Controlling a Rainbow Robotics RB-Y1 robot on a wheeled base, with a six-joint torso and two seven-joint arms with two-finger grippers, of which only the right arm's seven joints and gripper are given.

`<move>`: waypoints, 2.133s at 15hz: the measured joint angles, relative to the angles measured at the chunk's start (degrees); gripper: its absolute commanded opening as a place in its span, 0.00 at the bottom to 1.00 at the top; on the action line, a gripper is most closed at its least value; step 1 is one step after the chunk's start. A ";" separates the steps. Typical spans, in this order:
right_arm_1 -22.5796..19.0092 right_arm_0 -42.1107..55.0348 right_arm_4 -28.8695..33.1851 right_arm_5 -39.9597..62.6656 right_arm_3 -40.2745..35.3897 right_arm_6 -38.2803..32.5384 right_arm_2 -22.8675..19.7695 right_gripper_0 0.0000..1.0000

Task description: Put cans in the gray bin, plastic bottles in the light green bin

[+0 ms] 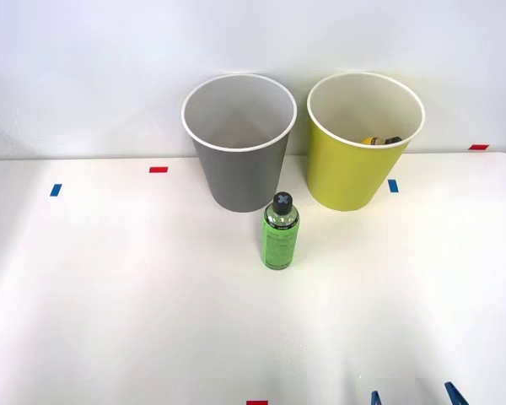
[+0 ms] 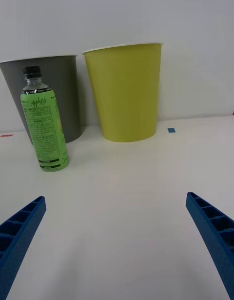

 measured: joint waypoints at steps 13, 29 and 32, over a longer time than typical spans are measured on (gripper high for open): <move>0.00 0.00 0.00 0.00 0.00 -0.01 0.00 1.00; 0.00 0.00 0.00 0.00 0.00 0.00 0.00 1.00; 0.00 0.00 0.00 0.00 0.00 -0.01 0.00 1.00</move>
